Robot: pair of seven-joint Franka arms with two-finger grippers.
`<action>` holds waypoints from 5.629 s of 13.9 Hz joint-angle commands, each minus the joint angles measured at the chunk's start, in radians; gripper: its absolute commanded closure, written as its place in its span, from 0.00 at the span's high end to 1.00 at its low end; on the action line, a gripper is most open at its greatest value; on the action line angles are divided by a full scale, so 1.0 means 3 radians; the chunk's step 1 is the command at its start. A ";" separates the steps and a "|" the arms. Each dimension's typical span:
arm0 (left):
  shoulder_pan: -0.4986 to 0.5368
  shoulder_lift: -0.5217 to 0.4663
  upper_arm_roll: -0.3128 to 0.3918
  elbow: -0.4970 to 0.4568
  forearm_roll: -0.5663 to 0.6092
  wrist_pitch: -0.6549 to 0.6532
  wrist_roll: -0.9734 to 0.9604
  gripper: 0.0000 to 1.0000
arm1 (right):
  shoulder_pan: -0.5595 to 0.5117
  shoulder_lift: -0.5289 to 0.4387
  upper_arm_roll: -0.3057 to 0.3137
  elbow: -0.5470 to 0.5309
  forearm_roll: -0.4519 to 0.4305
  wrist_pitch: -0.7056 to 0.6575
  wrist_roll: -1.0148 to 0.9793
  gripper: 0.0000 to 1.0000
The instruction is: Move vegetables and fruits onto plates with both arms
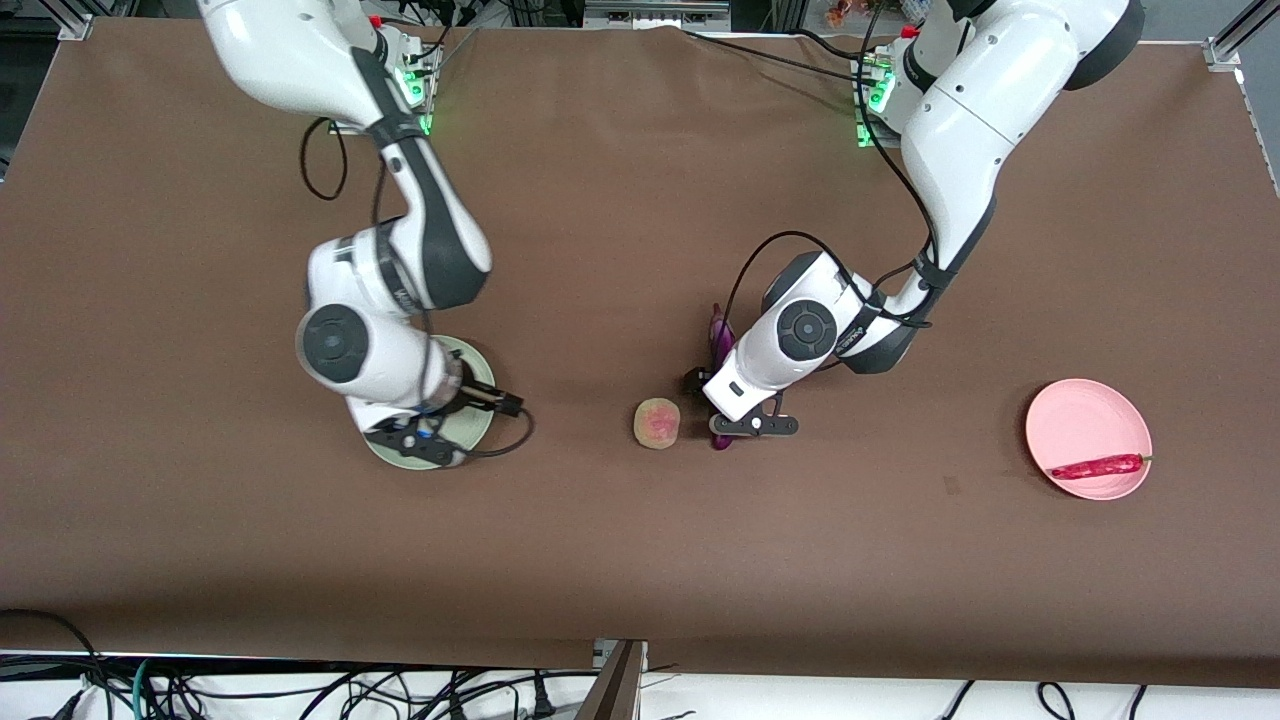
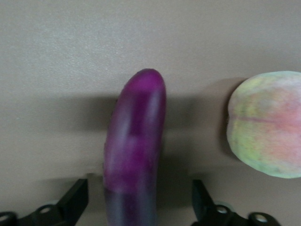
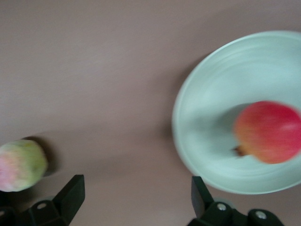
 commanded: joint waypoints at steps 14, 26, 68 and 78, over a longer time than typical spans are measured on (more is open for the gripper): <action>0.0609 -0.0666 0.0055 0.0424 0.0181 -0.2046 0.0711 0.16 | 0.0875 0.0902 -0.0022 0.0652 -0.0006 0.1637 0.0505 1.00; 0.1520 -0.0671 0.0116 0.0456 0.1612 -0.2345 0.2792 0.20 | 0.1008 0.1224 -0.0027 0.0555 -0.0890 0.2022 0.0525 1.00; 0.1261 -0.2398 0.0426 0.0348 -0.0324 -0.2534 0.2134 1.00 | -0.0214 -0.0799 -0.0150 -0.1117 -0.0215 0.0218 -0.1633 1.00; 0.0242 -0.2850 0.1508 -0.0398 -0.0544 -0.2181 0.2094 1.00 | -0.0214 -0.1919 -0.0625 -0.0826 -0.0526 -0.1371 -0.2129 1.00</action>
